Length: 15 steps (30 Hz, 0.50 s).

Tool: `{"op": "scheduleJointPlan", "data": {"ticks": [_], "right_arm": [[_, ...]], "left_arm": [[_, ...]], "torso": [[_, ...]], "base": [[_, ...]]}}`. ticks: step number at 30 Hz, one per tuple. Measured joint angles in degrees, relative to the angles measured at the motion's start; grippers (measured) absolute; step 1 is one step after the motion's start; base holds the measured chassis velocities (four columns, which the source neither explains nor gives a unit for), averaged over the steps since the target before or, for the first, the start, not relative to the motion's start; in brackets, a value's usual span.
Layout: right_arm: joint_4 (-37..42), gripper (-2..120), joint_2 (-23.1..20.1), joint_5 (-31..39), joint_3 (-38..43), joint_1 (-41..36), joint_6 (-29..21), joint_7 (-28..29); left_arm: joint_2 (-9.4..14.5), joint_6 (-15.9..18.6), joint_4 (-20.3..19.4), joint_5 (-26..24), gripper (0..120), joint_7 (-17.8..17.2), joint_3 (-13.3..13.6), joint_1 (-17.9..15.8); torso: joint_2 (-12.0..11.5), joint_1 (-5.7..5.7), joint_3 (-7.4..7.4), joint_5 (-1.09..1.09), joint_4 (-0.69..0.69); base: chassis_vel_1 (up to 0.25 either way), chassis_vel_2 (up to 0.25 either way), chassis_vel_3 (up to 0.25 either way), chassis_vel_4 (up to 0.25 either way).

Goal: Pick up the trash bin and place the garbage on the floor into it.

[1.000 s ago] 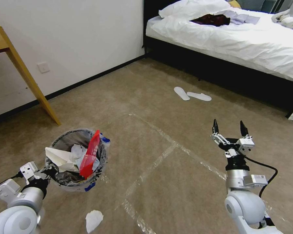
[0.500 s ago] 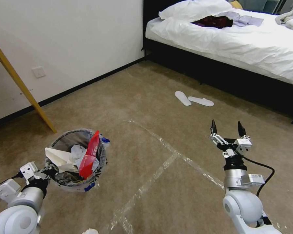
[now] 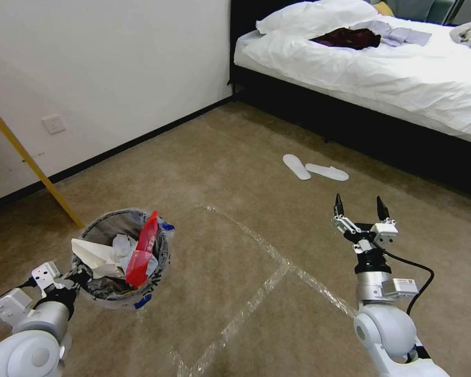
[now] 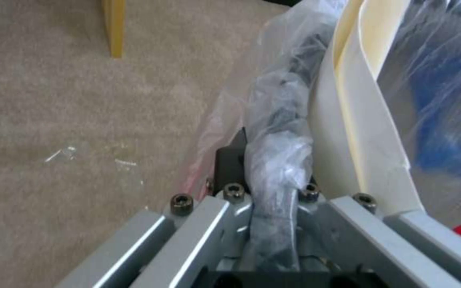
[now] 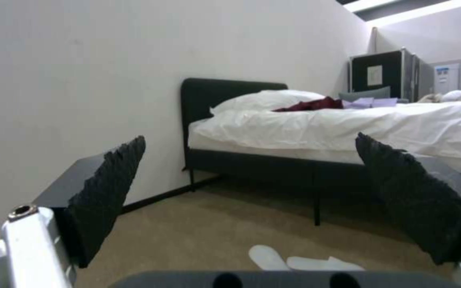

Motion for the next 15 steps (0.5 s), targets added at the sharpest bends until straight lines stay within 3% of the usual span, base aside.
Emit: {"op": "scheduleJointPlan", "data": {"ticks": [15], "right_arm": [[-0.73,100,0.25,-0.52,-0.78,0.39,-0.03,-0.11]], "left_arm": [[0.03,-0.01,0.37,-0.2,1,-0.02,-0.27,-0.28]], "torso": [[0.0,0.02,0.0,-0.01,-0.01]], "base": [[-0.157,0.161,0.163,-0.158]]}}
